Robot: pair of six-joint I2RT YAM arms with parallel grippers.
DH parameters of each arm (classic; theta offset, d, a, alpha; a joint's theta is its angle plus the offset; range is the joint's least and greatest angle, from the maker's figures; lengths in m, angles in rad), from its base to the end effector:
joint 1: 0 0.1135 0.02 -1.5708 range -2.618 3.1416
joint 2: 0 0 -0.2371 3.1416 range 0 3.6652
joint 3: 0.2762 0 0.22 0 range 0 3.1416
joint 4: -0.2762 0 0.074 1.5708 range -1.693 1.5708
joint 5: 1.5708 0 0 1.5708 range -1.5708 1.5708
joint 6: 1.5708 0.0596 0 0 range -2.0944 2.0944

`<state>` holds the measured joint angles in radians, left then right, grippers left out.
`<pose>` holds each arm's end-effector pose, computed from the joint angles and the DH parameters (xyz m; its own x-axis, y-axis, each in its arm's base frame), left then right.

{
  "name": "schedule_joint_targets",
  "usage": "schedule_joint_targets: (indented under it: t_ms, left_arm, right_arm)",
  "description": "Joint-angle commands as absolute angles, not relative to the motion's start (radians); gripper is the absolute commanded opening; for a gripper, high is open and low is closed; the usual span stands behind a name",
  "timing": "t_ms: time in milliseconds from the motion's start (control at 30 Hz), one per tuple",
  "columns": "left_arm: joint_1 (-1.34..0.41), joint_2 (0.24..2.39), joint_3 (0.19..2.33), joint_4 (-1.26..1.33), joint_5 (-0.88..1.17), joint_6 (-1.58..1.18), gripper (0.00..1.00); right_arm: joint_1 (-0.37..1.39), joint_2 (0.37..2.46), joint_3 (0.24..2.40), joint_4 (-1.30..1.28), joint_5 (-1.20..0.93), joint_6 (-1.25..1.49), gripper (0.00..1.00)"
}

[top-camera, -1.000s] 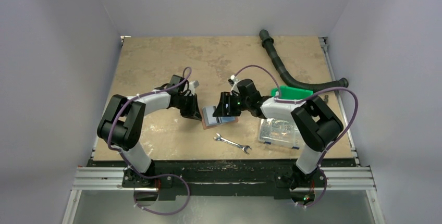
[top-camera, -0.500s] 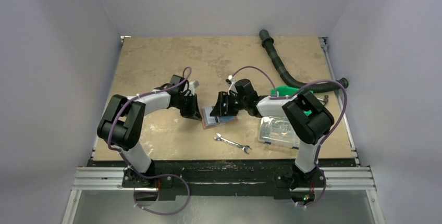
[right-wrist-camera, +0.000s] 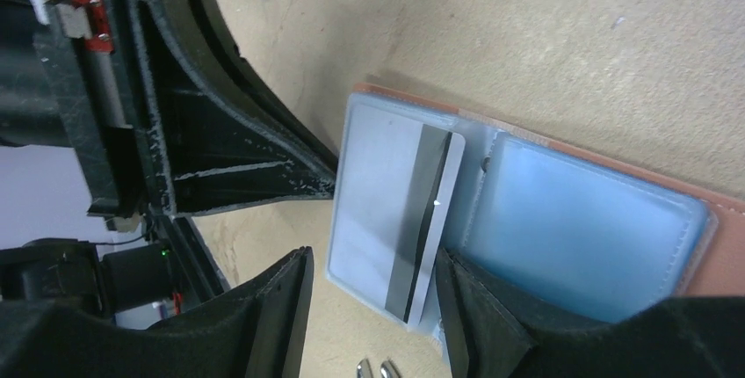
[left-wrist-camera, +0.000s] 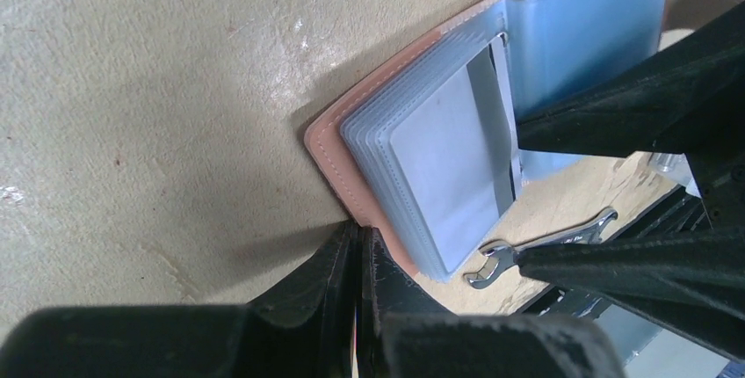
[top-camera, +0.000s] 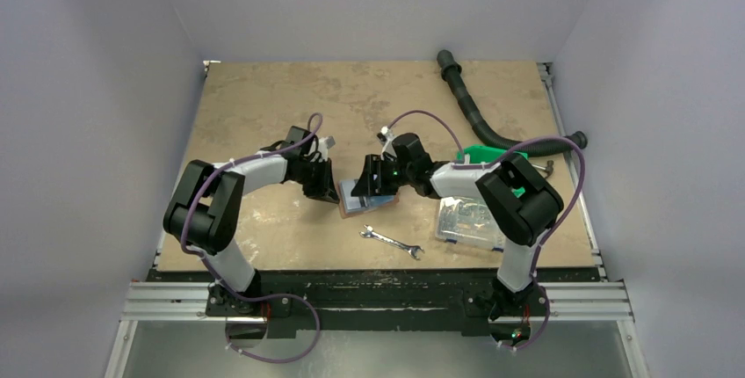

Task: Put the credit cards into the card holder
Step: Insert the credit card into the card holder.

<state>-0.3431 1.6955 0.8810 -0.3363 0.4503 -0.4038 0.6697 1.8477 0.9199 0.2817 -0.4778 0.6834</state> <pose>0.2648 -0.1221 0.1194 -0.9754 -0.0272 -0.2188 0.0944 0.8454 -0.5257 0.2661 0.2456 0.1317 -0.8958 0.0059 -0.4443 -0.3526 0.5991 0.7188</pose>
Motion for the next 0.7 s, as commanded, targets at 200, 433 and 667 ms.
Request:
schedule_joint_targets:
  t_ms: [200,433,667]
  left_arm:
    - [-0.343,1.668,0.9,-0.374,0.341,-0.369,0.0]
    - [-0.322,1.576,0.924,-0.449,0.222,-0.374,0.11]
    - [-0.316,1.515,0.974,-0.52,0.161,-0.364,0.26]
  right_arm:
    - [0.698,1.83,0.908,0.532,-0.67,0.838,0.6]
    - [0.694,1.789,0.967,0.253,-0.517,0.69,0.63]
    - [0.682,1.751,1.017,0.091,-0.436,0.572,0.66]
